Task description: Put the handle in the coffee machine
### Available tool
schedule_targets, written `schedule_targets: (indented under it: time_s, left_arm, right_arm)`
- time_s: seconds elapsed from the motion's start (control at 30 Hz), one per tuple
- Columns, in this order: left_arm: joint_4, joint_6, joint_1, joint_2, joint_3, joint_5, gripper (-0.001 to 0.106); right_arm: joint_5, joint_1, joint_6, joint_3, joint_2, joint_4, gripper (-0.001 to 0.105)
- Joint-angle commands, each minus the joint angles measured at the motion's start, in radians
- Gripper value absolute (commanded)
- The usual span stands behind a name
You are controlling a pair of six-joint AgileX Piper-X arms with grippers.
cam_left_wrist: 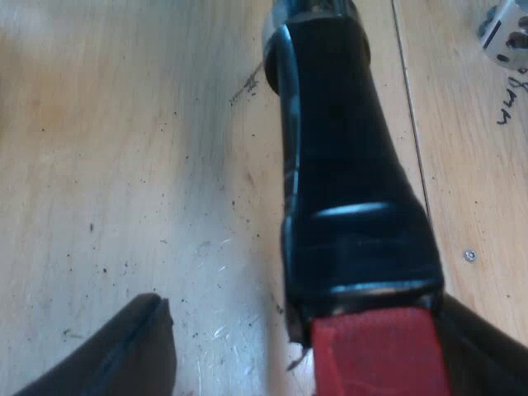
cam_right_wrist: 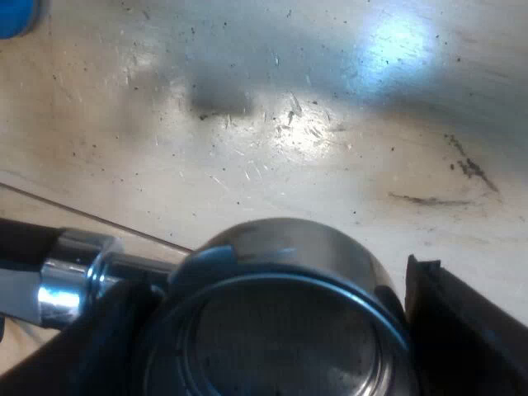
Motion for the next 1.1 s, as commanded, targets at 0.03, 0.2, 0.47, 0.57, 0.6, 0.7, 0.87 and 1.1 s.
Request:
schedule_targets:
  time_s: [0.03, 0.2, 0.47, 0.57, 0.6, 0.7, 0.87, 1.1]
  left_arm:
    - [-0.006, -0.010, -0.002, 0.000, -0.005, -0.010, 0.060]
    - [-0.006, -0.003, -0.002, 0.000, -0.005, -0.041, 0.060]
    - [-0.006, -0.003, -0.002, 0.000, -0.005, -0.055, 0.052]
    - [-0.006, -0.003, -0.002, 0.000, -0.005, -0.055, 0.040]
    - [-0.006, -0.003, -0.002, 0.000, -0.005, -0.055, 0.034]
    - [-0.006, -0.003, -0.002, 0.000, -0.005, -0.055, 0.016]
    - [-0.017, 0.000, -0.002, 0.000, -0.005, -0.055, 0.000]
    - [-0.017, 0.000, -0.002, 0.000, -0.005, -0.005, 0.000]
  right_arm:
    - [-0.032, -0.001, -0.004, -0.020, -0.008, -0.018, 0.000]
    - [-0.032, -0.001, -0.003, -0.020, -0.008, -0.018, 0.000]
    - [-0.032, -0.001, -0.003, -0.020, -0.008, -0.018, 0.000]
    - [-0.032, -0.001, -0.003, -0.020, -0.008, -0.018, 0.000]
    - [-0.032, -0.001, -0.003, -0.020, -0.008, -0.018, 0.000]
    - [-0.032, -0.001, -0.003, -0.020, -0.008, -0.018, 0.000]
    - [-0.032, -0.001, -0.003, -0.020, -0.008, -0.018, 0.000]
    - [-0.047, -0.001, -0.003, -0.020, -0.008, -0.018, 0.033]
